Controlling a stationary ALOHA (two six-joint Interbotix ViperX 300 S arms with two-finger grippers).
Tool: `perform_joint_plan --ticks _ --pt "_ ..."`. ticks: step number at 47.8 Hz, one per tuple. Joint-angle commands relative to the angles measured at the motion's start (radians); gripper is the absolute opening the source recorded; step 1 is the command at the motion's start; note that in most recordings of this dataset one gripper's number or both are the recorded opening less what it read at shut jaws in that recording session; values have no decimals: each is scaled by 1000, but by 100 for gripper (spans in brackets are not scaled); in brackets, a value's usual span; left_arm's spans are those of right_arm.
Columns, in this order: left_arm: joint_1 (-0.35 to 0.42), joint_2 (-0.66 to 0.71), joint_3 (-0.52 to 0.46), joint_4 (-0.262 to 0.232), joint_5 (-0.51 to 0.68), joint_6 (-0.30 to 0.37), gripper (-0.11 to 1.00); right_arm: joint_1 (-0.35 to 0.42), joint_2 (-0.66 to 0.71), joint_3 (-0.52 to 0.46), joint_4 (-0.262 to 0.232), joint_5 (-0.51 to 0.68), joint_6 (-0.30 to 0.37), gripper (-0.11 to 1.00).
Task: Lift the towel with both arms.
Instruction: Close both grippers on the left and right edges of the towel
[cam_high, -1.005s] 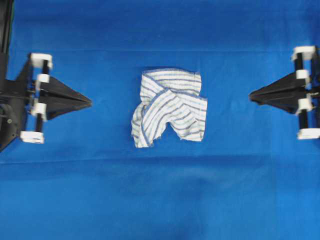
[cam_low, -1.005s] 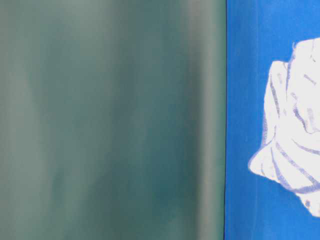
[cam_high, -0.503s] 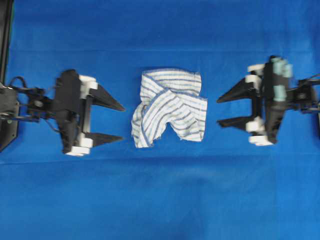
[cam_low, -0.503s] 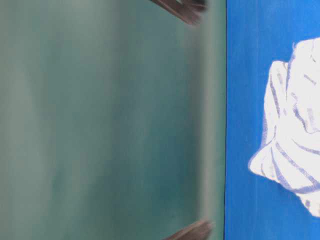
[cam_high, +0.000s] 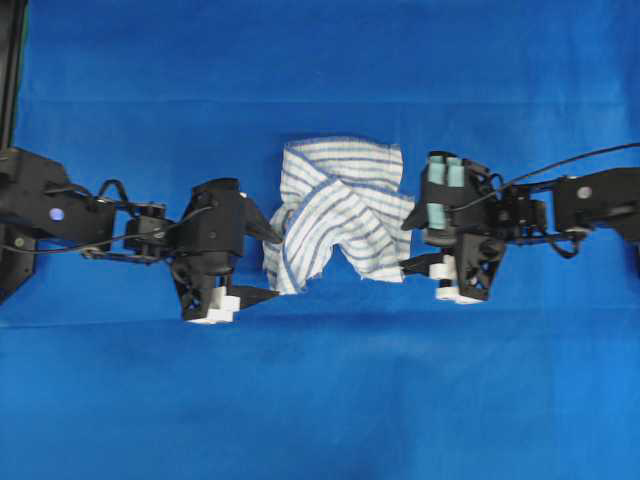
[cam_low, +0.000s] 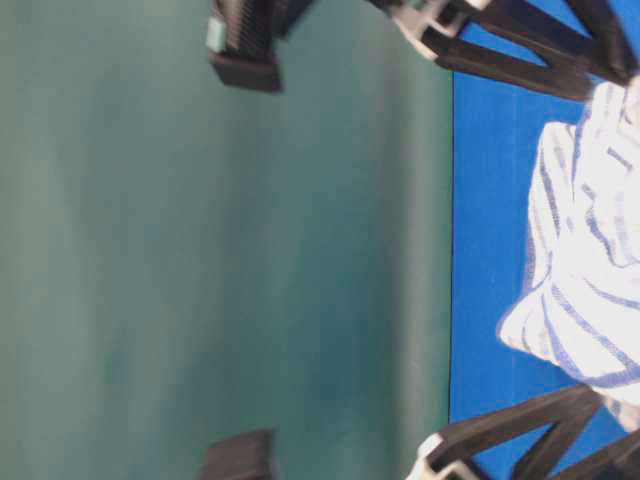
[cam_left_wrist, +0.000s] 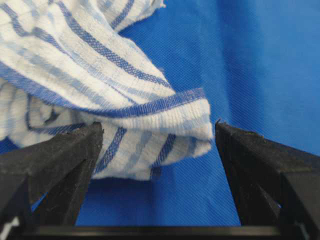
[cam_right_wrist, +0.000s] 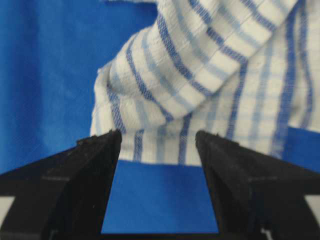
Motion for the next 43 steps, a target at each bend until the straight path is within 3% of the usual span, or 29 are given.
perform_joint_plan --ticks 1,17,23,25,28,34,38,43 --pt "3 32 -29 -2 -18 2 89 8 21 -35 3 -3 3 64" --pt "11 141 -69 -2 -17 0 87 9 115 -83 3 -5 11 63" --pt "11 140 -66 -2 -9 2 80 8 117 -87 0 -5 11 61" --pt "11 140 -66 -2 -3 2 74 8 117 -87 0 -6 11 57" --pt "11 140 -66 -2 8 2 61 8 117 -87 0 -5 11 43" --pt "11 140 -69 -2 32 3 24 8 115 -87 0 -5 11 8" --pt "11 137 -67 -2 49 3 8 8 115 -87 0 0 11 6" --pt "11 129 -67 -2 72 3 8 8 106 -87 0 2 11 6"
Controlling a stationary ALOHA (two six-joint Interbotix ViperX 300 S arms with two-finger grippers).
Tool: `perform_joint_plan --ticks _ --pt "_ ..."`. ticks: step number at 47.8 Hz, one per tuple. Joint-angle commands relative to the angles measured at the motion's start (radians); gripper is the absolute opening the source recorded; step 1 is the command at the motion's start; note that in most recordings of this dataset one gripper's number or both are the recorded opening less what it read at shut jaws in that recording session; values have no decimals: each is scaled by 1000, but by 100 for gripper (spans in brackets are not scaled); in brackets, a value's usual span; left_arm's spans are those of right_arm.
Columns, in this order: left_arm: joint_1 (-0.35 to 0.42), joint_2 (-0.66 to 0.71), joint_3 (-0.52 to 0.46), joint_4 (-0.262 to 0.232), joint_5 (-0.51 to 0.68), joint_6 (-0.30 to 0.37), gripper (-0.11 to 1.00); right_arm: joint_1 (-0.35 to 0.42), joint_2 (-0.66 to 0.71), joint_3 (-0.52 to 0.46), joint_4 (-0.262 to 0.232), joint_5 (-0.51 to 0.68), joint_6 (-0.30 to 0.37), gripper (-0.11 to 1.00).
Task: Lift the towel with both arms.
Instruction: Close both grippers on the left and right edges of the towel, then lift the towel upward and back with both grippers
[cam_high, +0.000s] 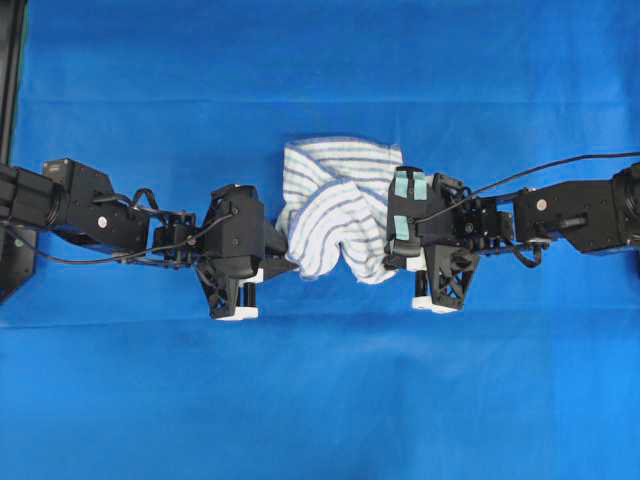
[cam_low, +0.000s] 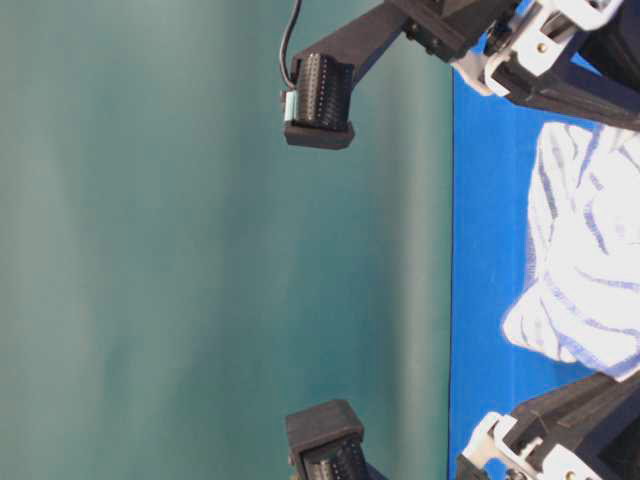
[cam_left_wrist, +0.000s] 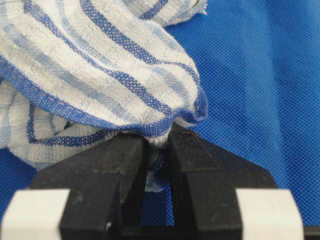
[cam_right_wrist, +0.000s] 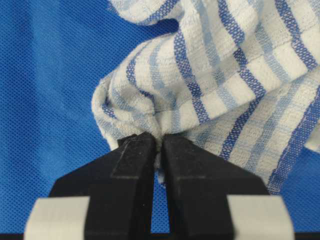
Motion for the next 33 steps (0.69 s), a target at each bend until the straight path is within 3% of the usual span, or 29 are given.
perform_joint_plan --ticks 1,11,33 --pt "-3 -23 -8 -2 20 0 8 -3 -21 -12 0 0 -2 6" --pt "-3 -138 -11 -3 126 0 8 -3 -118 -17 0 38 -2 6" --pt "35 -623 -34 -2 434 0 8 -37 -431 -129 -18 295 -12 6"
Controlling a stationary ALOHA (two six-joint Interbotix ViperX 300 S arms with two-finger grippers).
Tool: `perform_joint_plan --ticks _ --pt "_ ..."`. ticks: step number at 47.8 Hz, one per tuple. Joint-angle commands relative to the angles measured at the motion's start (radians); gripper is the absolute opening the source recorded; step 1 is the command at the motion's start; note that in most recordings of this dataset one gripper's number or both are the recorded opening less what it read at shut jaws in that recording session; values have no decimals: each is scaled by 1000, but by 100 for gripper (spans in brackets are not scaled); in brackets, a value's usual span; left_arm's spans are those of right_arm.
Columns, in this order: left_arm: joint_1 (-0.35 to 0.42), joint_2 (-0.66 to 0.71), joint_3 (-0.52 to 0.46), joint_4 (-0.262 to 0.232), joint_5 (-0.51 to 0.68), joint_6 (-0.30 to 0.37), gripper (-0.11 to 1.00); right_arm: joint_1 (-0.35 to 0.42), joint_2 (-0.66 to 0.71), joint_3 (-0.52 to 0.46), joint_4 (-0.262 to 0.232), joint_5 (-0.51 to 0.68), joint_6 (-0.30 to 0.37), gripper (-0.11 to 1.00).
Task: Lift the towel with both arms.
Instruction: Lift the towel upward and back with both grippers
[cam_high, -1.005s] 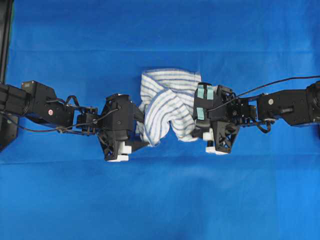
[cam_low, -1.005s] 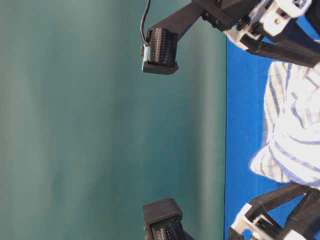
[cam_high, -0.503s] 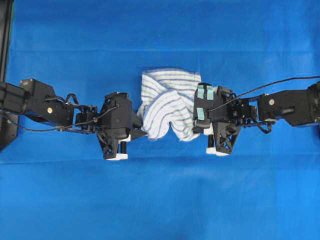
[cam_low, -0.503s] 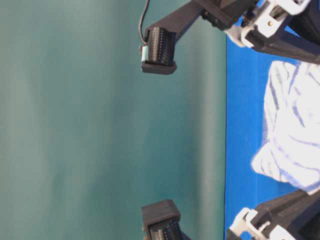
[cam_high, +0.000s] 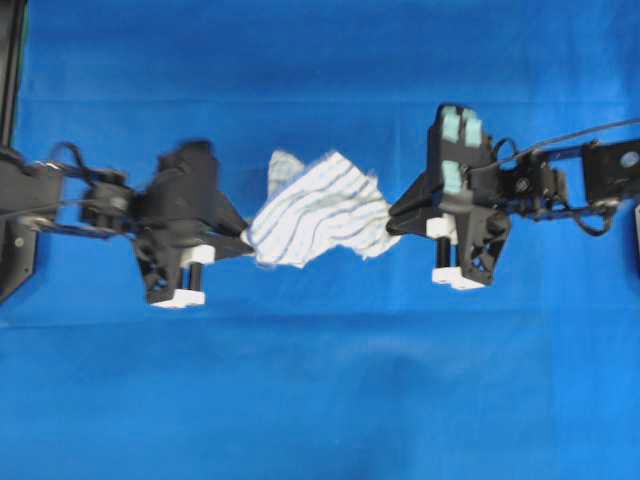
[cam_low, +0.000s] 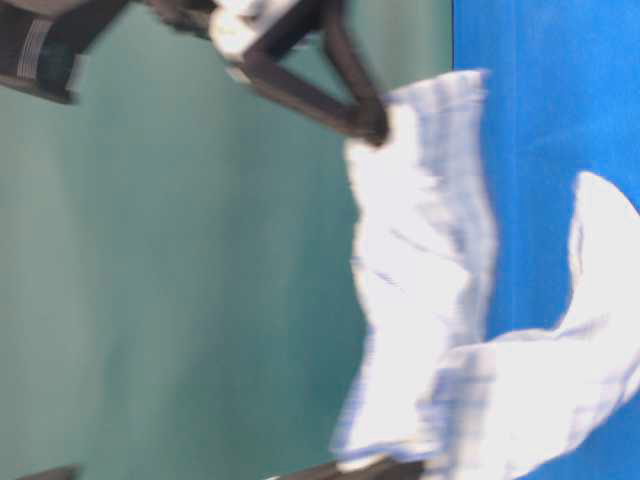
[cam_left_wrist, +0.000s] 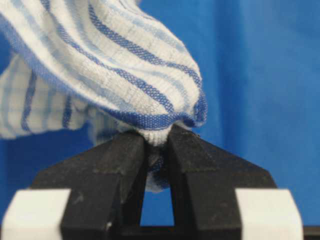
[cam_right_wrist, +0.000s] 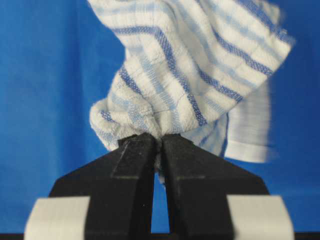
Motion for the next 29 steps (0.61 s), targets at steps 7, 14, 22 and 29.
perform_joint_plan --ticks 7,14,22,29 --pt "43 -207 -72 -2 121 3 8 -23 -104 -114 -37 135 -3 6" --pt "74 -288 -132 -2 195 8 8 -28 -141 -196 -83 202 -3 6" --pt "100 -341 -224 3 256 15 8 -29 -166 -298 -121 268 -3 6" --pt "114 -344 -319 5 321 20 8 -29 -181 -397 -153 327 -3 6"
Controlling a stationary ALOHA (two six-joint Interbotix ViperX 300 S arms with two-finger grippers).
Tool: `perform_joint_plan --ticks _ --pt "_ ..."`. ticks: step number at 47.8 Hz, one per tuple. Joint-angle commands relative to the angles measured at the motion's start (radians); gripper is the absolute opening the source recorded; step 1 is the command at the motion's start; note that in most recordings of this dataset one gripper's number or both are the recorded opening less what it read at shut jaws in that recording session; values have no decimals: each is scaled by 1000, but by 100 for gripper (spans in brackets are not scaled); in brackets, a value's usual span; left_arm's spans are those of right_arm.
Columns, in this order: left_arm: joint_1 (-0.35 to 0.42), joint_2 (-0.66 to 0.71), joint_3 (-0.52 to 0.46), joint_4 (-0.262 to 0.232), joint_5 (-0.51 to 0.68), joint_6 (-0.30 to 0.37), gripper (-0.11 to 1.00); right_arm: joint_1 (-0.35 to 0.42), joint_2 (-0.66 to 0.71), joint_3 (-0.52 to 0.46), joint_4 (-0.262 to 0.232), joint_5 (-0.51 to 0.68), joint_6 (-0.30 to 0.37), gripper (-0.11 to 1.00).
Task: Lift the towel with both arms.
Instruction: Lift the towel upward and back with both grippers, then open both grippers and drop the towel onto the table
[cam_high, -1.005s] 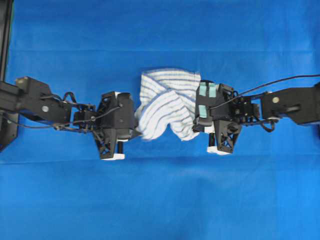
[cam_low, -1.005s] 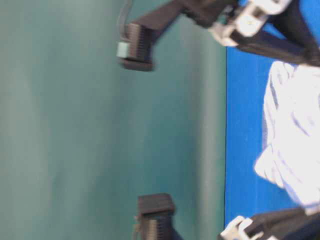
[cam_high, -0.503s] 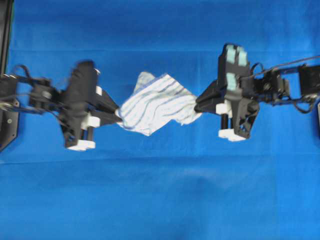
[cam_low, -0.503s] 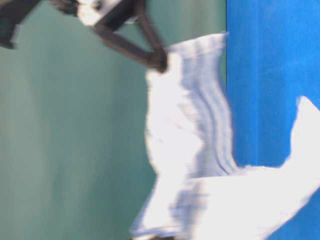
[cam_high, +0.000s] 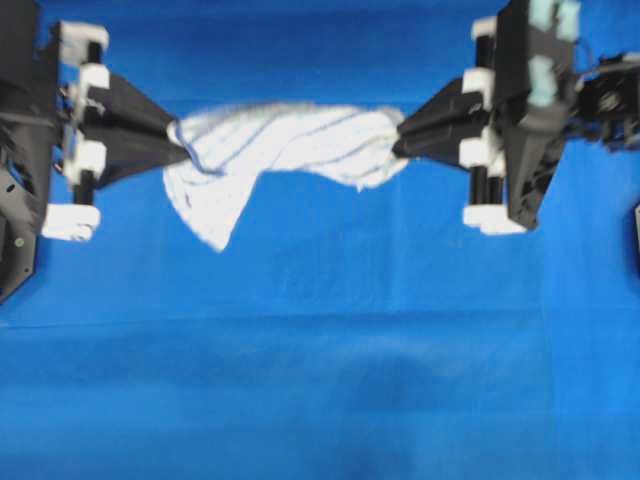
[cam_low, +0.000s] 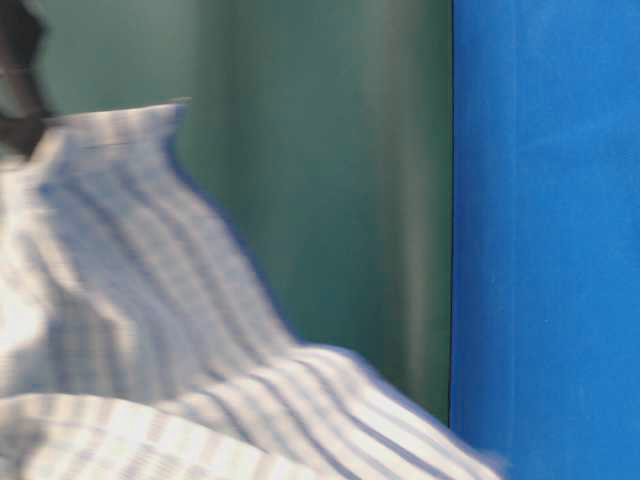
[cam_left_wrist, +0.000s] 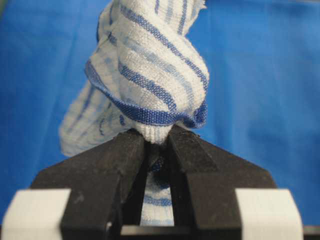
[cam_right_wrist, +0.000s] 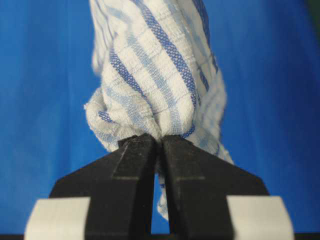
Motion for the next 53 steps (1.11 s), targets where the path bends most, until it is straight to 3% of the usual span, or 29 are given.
perform_joint_plan --ticks 1,15,35,38,44,50,53 --pt "8 -2 -86 3 35 9 8 -2 -21 -81 -18 25 -2 6" --pt "11 29 -232 3 106 54 8 -2 -29 -225 -46 92 -6 6" --pt "35 51 -247 5 97 75 10 -2 -29 -227 -46 92 -37 6" --pt "52 44 -244 5 89 74 22 -2 -29 -227 -44 92 -48 6" --pt "69 37 -241 5 71 75 62 -12 -29 -225 -46 95 -57 8" --pt "69 35 -232 5 71 77 90 -28 -26 -224 -51 109 -58 44" --pt "71 35 -227 5 71 75 91 -29 -26 -219 -69 118 -55 60"
